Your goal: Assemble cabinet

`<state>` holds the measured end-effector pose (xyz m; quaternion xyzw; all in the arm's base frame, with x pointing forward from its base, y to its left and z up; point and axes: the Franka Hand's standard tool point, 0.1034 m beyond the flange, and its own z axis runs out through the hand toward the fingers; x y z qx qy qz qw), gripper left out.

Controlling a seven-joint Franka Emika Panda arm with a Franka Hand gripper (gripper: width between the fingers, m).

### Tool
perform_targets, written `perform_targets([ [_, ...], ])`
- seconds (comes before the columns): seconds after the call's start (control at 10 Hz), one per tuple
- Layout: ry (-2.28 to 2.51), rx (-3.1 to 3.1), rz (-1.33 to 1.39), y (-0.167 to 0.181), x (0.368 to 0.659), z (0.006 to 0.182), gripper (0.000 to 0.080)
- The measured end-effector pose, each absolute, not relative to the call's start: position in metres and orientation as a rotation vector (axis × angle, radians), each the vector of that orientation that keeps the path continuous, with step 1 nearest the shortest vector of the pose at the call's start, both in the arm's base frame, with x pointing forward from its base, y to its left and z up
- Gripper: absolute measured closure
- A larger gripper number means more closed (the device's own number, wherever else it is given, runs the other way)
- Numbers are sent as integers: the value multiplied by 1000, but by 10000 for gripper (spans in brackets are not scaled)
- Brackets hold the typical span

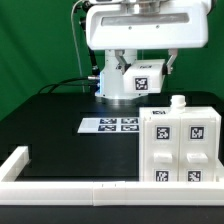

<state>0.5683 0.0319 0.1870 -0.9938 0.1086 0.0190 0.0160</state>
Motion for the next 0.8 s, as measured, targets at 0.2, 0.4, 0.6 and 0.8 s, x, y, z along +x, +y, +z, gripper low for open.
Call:
perform_targets([
  [0.2,329,-3098,36,35,591,190,233],
  [0.4,323,-3102,42,37,596,188,233],
  [0.6,323,-3103,45,36,596,187,233],
  [0.8,306,-3105,45,44,600,185,233],
])
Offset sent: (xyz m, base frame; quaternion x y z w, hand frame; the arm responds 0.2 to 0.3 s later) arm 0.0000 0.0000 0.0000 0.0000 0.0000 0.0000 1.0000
